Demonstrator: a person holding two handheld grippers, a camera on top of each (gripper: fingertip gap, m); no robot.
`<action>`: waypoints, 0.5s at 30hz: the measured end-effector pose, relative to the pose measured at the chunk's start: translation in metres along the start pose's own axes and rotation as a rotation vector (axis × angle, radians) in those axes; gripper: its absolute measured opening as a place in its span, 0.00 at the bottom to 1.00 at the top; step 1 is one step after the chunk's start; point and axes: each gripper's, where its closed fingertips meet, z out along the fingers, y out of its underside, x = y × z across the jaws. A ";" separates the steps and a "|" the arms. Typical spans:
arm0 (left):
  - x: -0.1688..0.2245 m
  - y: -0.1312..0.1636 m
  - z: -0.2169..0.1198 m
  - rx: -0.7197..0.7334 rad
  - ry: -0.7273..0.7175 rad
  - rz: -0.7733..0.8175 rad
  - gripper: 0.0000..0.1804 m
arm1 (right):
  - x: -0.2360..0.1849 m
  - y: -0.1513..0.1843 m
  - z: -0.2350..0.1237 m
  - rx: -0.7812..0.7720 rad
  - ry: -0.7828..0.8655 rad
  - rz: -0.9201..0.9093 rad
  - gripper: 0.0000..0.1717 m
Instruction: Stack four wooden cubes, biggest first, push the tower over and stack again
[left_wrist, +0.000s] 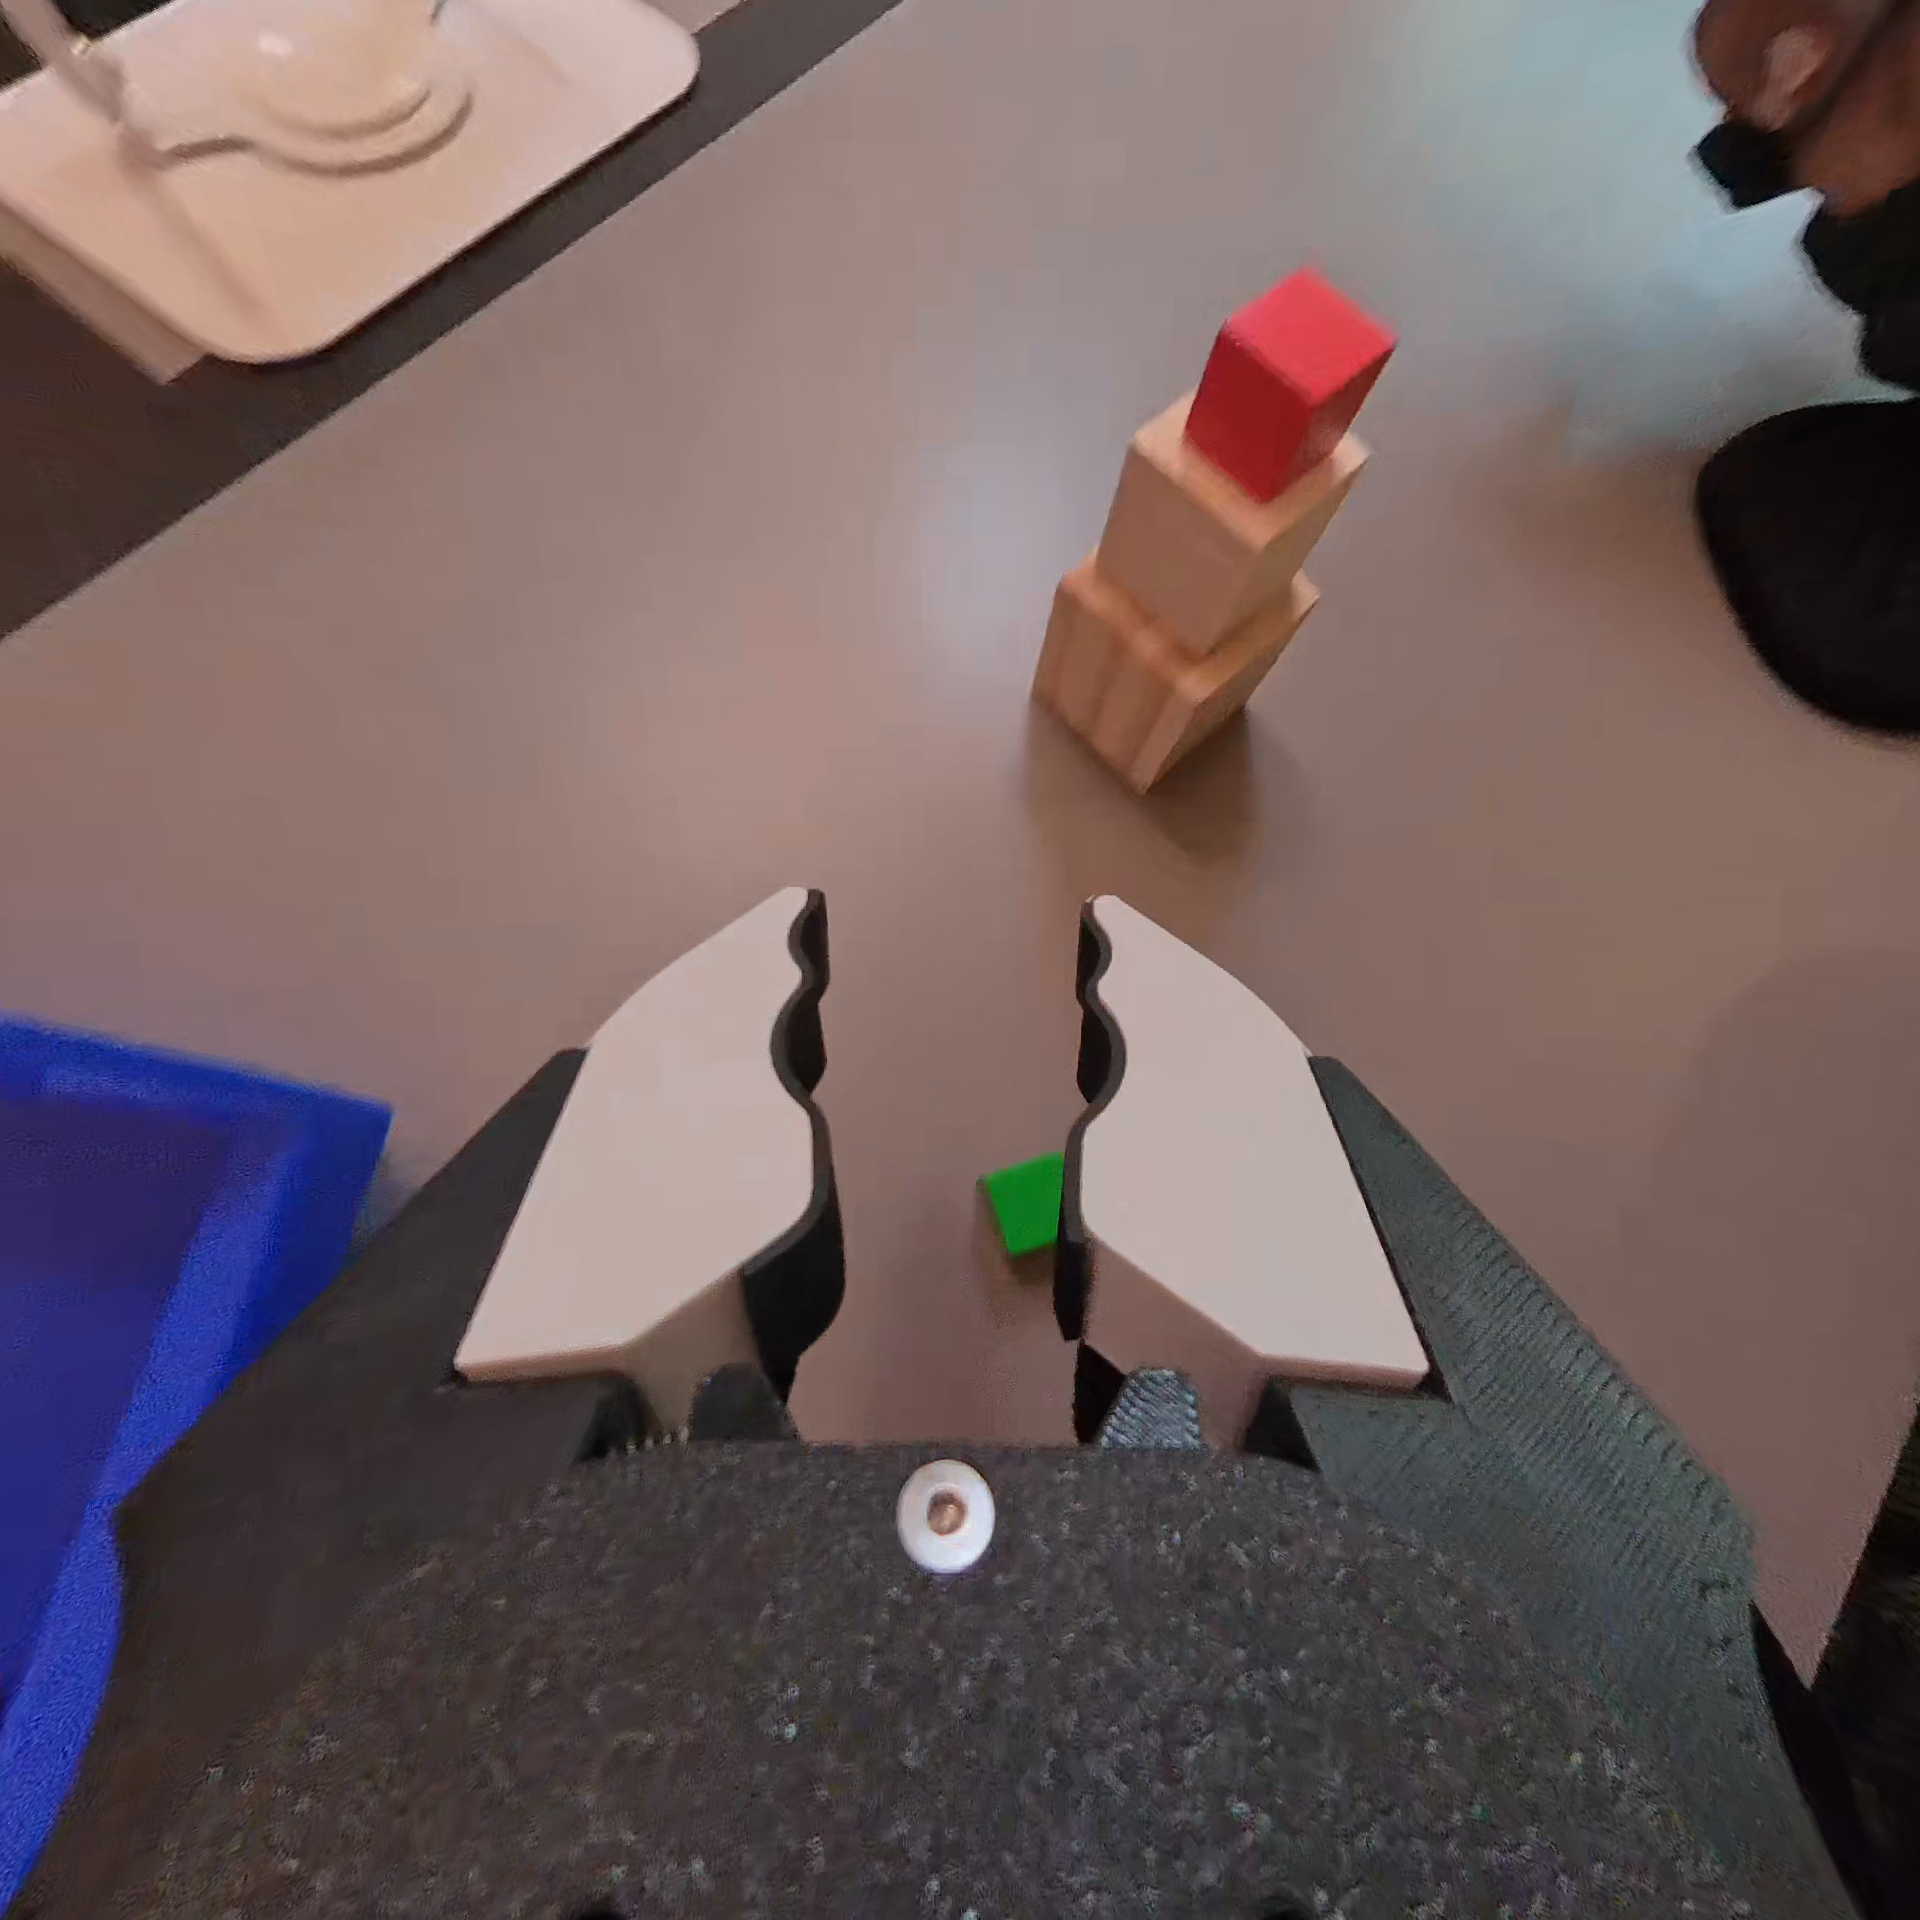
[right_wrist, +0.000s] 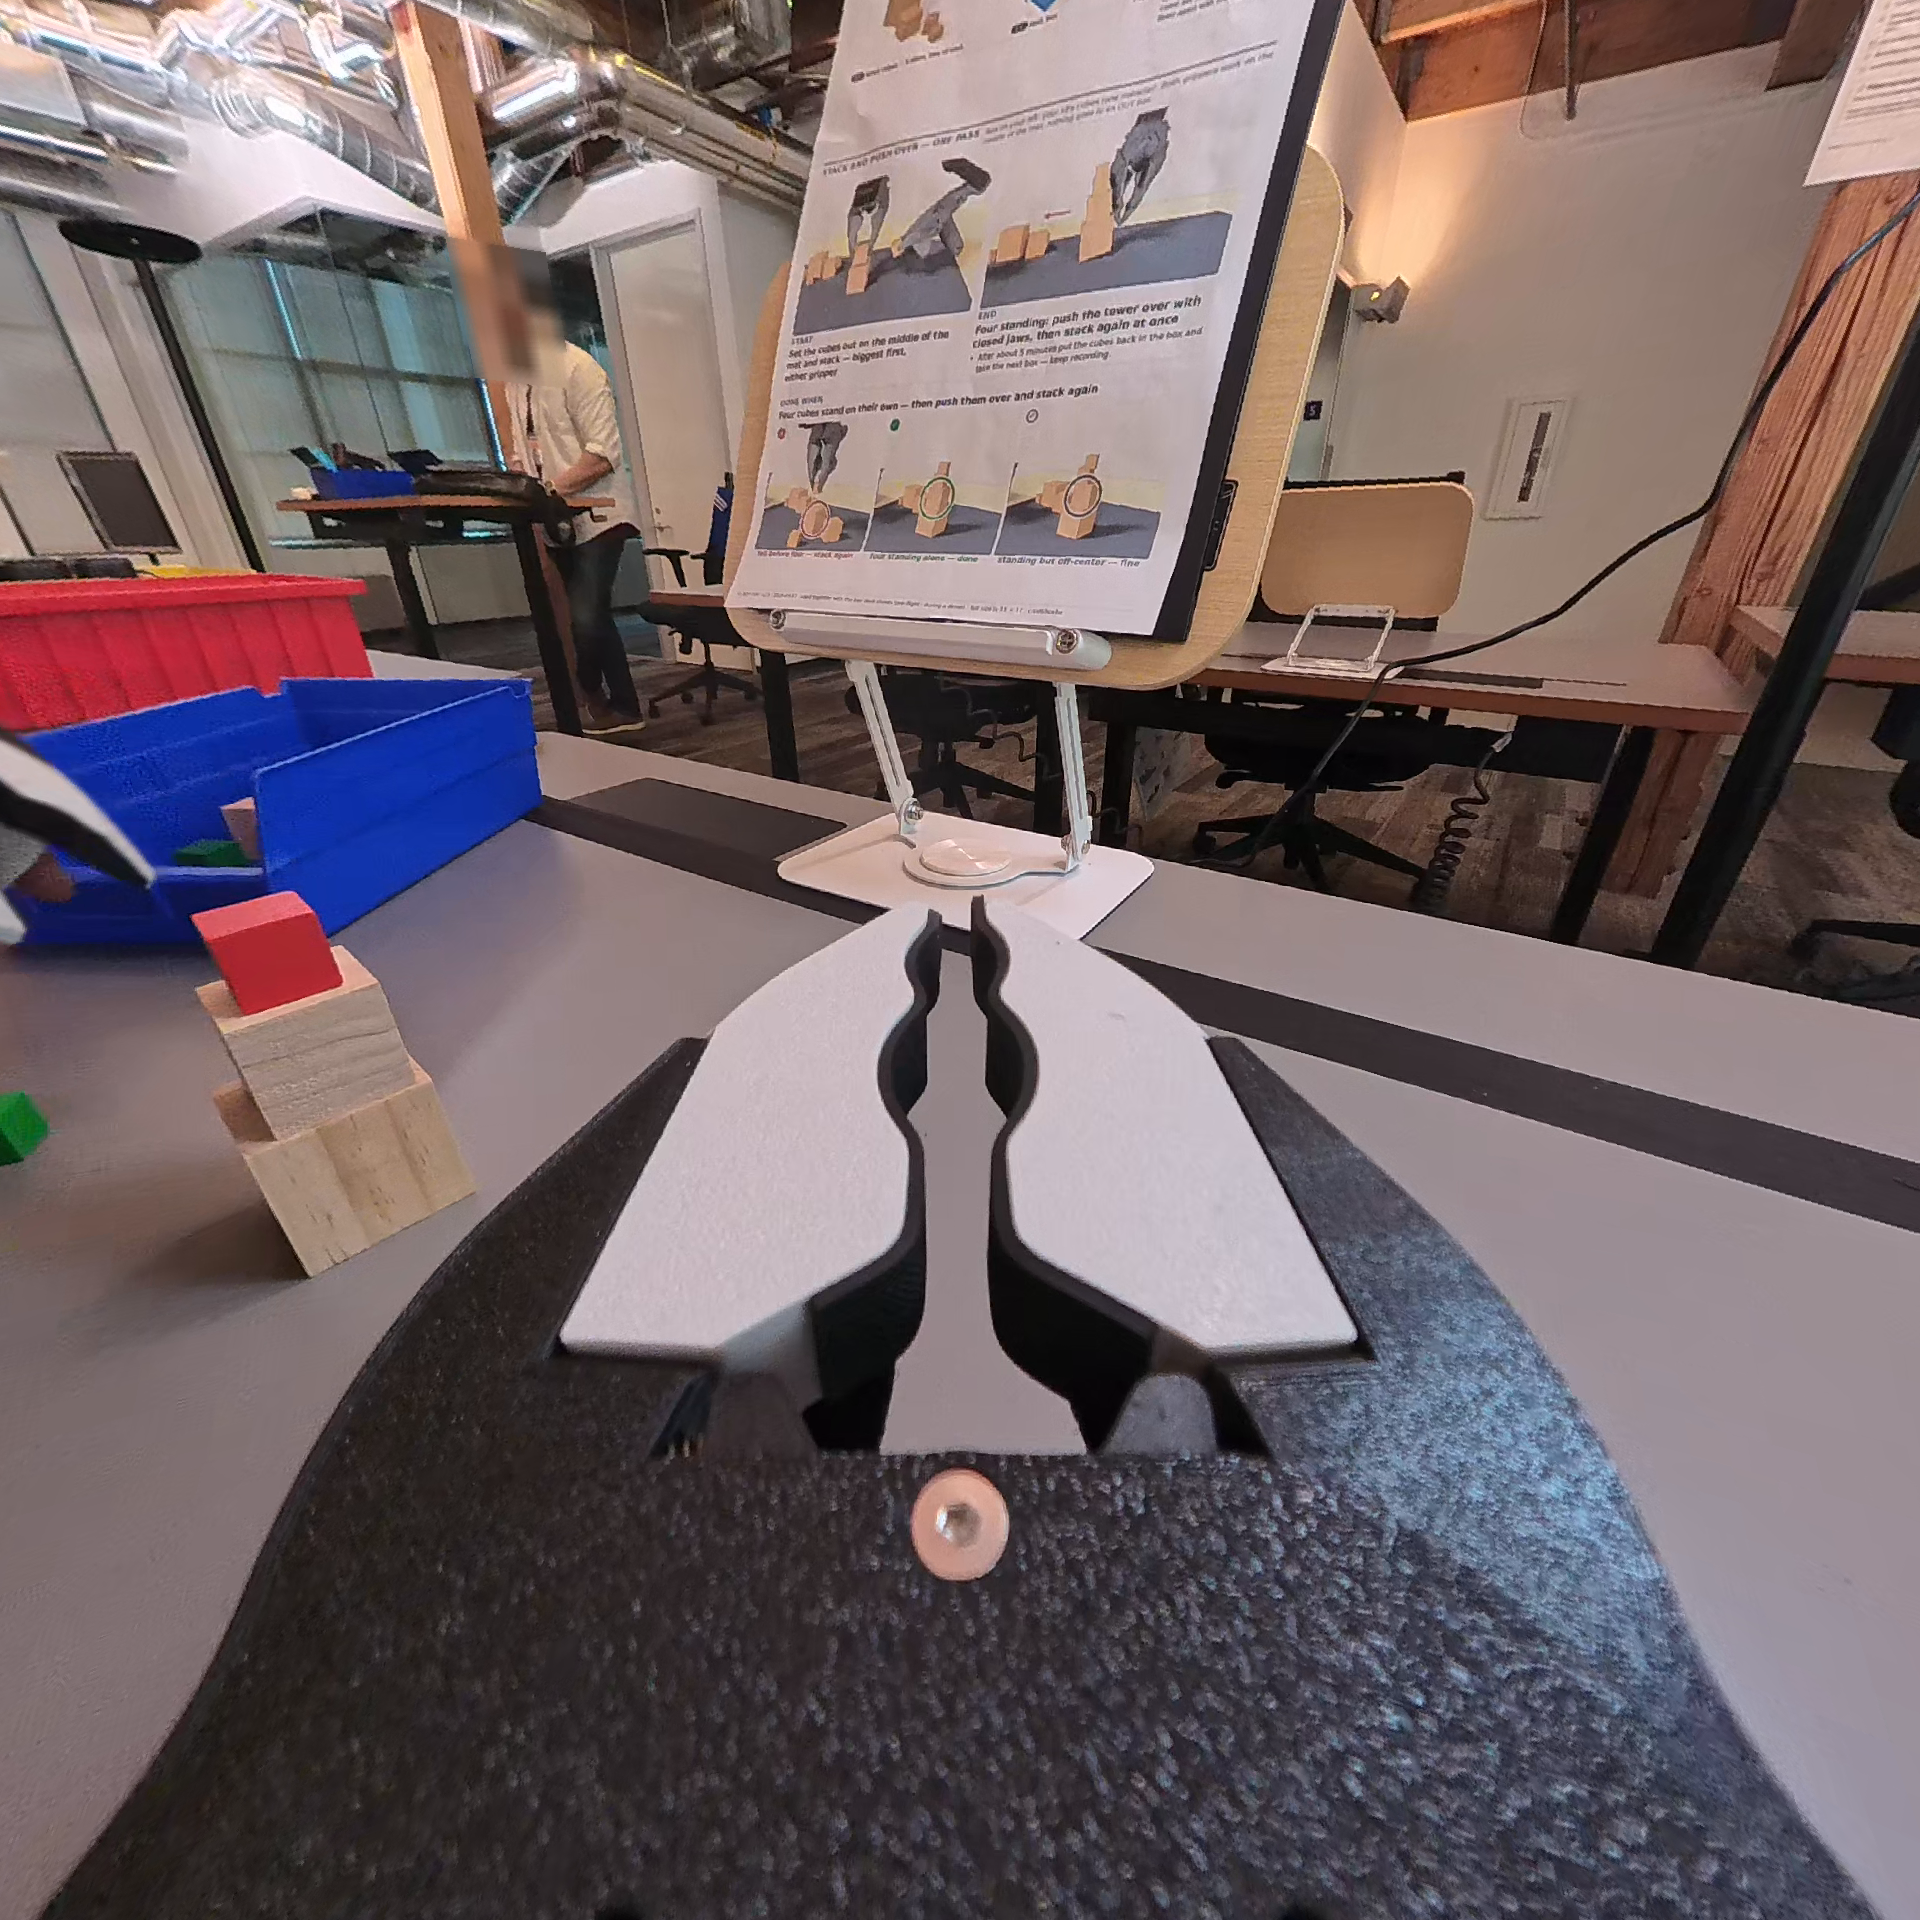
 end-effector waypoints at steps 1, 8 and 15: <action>-0.001 0.011 -0.003 -0.004 -0.031 -0.018 0.25 | 0.000 0.000 0.000 0.000 0.001 0.000 0.03; 0.001 0.069 -0.018 0.012 -0.048 -0.073 0.26 | 0.000 -0.002 -0.001 0.009 0.016 -0.006 0.03; 0.003 0.102 -0.016 -0.110 -0.099 -0.138 0.27 | -0.002 -0.001 0.000 0.006 0.007 -0.004 0.03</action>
